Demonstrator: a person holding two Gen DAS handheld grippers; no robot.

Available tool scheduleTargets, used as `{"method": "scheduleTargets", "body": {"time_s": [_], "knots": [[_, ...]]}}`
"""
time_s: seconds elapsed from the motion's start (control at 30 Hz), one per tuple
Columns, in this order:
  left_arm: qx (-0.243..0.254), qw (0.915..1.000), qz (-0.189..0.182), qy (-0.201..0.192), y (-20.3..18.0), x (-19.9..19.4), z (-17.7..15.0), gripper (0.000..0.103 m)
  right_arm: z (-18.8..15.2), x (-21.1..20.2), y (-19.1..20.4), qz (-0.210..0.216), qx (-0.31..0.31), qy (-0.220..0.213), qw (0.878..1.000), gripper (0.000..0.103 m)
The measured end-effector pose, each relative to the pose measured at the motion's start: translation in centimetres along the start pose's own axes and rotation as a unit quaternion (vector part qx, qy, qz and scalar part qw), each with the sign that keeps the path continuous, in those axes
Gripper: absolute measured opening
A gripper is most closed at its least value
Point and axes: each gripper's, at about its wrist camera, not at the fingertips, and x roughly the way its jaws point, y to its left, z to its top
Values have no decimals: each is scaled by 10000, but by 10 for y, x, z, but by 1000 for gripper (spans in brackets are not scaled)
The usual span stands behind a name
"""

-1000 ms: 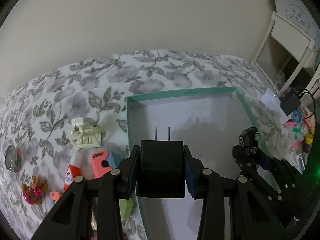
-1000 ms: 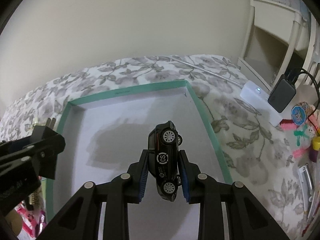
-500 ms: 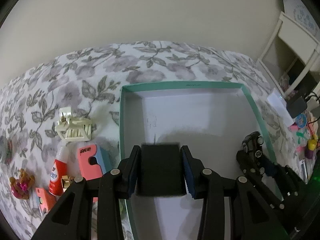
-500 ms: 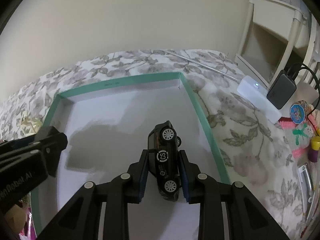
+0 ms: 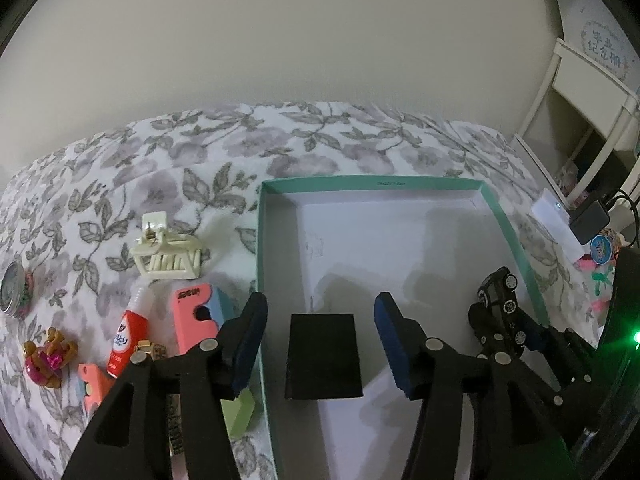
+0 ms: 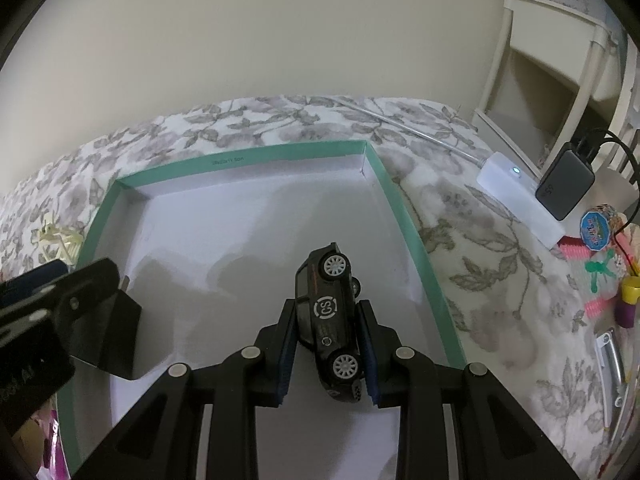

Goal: Organize rigid objects
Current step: 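Carry the car into the tray with the right tool while the left tool carries the charger there, then open both tools to release the car and charger in the tray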

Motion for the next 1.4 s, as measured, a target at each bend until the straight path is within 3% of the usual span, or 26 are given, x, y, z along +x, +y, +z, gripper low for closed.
{"method": "scheduleTargets", "body": {"time_s": [0.27, 0.4, 0.53, 0.77, 0.8, 0.87, 0.93, 1.13, 1.27, 1.4], "knots": [[-242, 9996, 80, -96, 13, -8, 2, 68, 1, -1, 2, 14, -8, -28, 10000, 34], [-275, 9995, 73, -102, 13, -12, 4, 68, 3, -4, 0, 12, 60, -100, 9999, 50], [-300, 9993, 189, -97, 14, -13, 5, 68, 4, -6, -3, 91, 164, -134, 9997, 54], [-430, 9985, 334, -14, 20, -10, 4, 68, 6, -9, -3, 182, 179, -259, 9993, 71], [-470, 9983, 330, -3, 21, -10, 4, 69, 6, -10, -2, 185, 175, -286, 9993, 74], [-587, 9978, 303, 22, 25, -10, 4, 85, 7, -11, -2, 204, 189, -310, 9991, 76], [-677, 9971, 336, -11, 28, -11, 4, 91, 7, -11, -3, 226, 213, -311, 9990, 78], [-791, 9959, 444, 5, 35, -11, 5, 93, 6, -9, -6, 312, 335, -242, 9987, 86], [-820, 9950, 567, 57, 38, -10, 5, 93, 6, -7, -7, 305, 392, -190, 9986, 101], [-893, 9939, 640, 61, 43, -9, 4, 93, 6, -7, -5, 314, 352, -163, 9988, 103]]}}
